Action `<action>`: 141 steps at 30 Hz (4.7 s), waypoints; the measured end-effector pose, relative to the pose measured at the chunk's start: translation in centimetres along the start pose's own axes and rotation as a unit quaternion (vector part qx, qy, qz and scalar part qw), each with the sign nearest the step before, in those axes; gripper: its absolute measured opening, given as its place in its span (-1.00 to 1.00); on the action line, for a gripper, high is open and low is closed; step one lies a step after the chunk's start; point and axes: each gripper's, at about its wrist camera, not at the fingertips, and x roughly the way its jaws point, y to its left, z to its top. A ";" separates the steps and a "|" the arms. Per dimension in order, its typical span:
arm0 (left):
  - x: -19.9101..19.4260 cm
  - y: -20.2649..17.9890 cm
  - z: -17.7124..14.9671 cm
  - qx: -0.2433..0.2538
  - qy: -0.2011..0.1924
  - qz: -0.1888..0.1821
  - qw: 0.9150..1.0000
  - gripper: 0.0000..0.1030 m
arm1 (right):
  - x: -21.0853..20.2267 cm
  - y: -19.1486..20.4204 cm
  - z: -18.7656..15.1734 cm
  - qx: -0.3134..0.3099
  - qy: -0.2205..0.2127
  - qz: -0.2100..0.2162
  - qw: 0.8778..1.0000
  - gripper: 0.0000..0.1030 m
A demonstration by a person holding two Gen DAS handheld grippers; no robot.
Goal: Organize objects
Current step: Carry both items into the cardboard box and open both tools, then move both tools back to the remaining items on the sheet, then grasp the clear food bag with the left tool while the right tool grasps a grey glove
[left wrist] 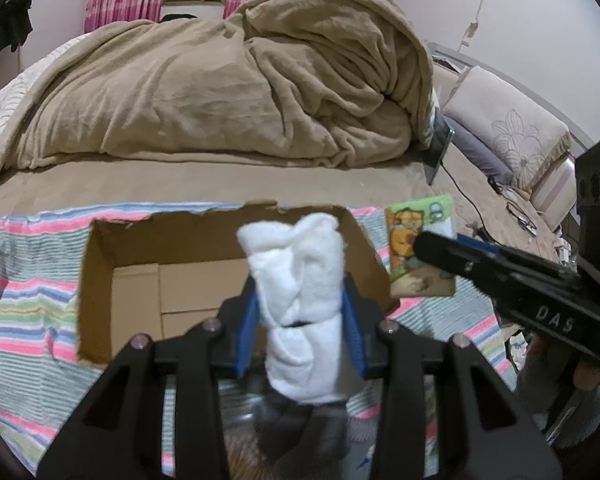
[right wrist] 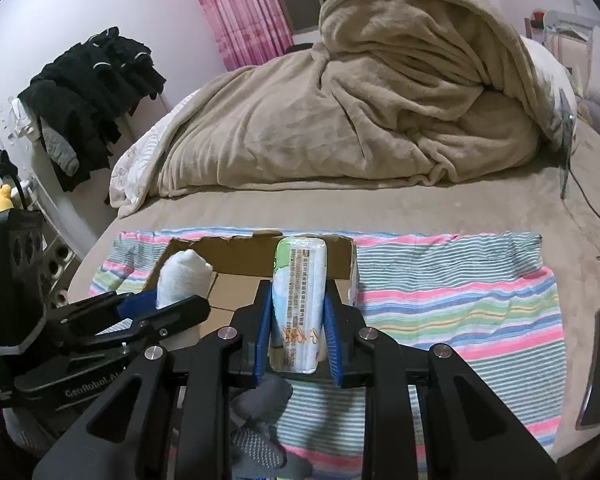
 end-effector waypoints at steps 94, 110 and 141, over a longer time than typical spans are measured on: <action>-6.7 9.2 -15.0 -0.078 0.104 0.079 0.988 0.51 | 0.3 5.6 -8.3 0.001 0.109 -0.017 0.994 0.12; -3.9 8.1 -16.6 -0.044 0.124 0.064 0.989 0.44 | 1.8 4.9 -8.5 0.014 0.116 -0.015 0.993 0.12; -7.8 8.2 -15.1 -0.050 0.067 0.034 0.996 -0.27 | 1.3 6.6 -8.4 -0.018 0.093 0.014 0.995 -0.67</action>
